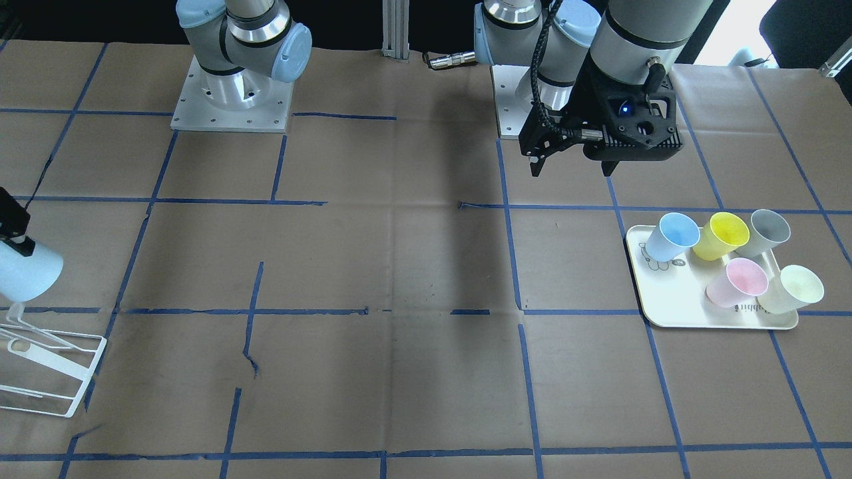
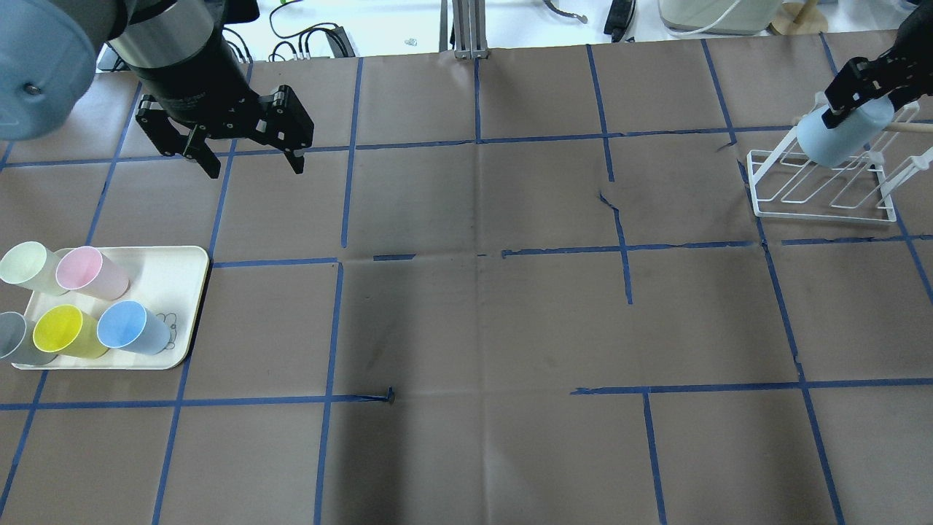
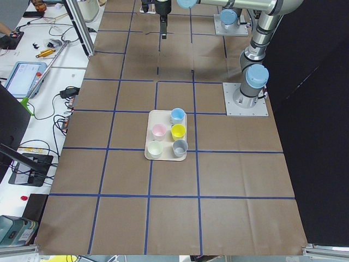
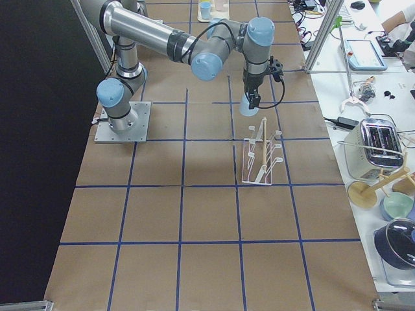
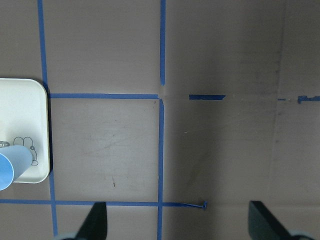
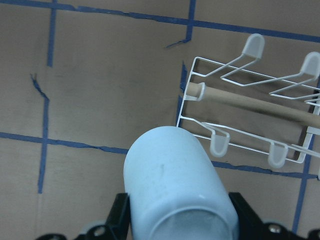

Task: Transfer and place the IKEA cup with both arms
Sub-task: 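Lift the light blue cup off the rack with the right gripper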

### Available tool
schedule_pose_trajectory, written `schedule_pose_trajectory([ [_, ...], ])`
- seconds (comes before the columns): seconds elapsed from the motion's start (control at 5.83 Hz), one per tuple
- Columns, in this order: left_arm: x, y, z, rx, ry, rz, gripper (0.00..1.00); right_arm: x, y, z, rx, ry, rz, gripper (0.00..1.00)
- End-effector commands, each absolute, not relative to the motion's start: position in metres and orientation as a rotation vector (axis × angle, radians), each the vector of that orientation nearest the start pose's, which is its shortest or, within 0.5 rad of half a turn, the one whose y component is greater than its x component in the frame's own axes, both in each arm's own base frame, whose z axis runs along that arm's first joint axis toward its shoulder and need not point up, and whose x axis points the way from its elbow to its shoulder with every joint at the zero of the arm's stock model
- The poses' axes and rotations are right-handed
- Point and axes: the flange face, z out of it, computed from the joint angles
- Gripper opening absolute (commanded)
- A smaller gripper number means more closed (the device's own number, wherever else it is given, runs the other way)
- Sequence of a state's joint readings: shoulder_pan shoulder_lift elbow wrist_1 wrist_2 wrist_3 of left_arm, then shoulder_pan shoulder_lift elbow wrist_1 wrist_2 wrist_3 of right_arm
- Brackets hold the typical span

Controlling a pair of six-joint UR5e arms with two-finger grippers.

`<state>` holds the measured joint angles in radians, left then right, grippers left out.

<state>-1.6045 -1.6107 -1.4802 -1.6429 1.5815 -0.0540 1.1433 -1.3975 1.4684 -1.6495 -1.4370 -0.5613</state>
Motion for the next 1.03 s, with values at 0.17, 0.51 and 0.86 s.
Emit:
schedule_pose_trajectory([
  [0.17, -0.149, -0.501, 0.505, -0.031, 3.13, 0.033, 0.98, -0.038, -0.557, 0.471, -0.086, 2.453, -0.033, 0.48],
  [0.51, -0.15, -0.501, 0.506, -0.031, 3.13, 0.03, 0.98, 0.024, -0.541, 0.466, -0.116, 2.105, 0.049, 0.46],
  [0.86, -0.153, -0.502, 0.504, -0.025, 3.178, 0.041, 0.98, 0.078, -0.535, 0.471, -0.047, 1.859, 0.034, 0.39],
])
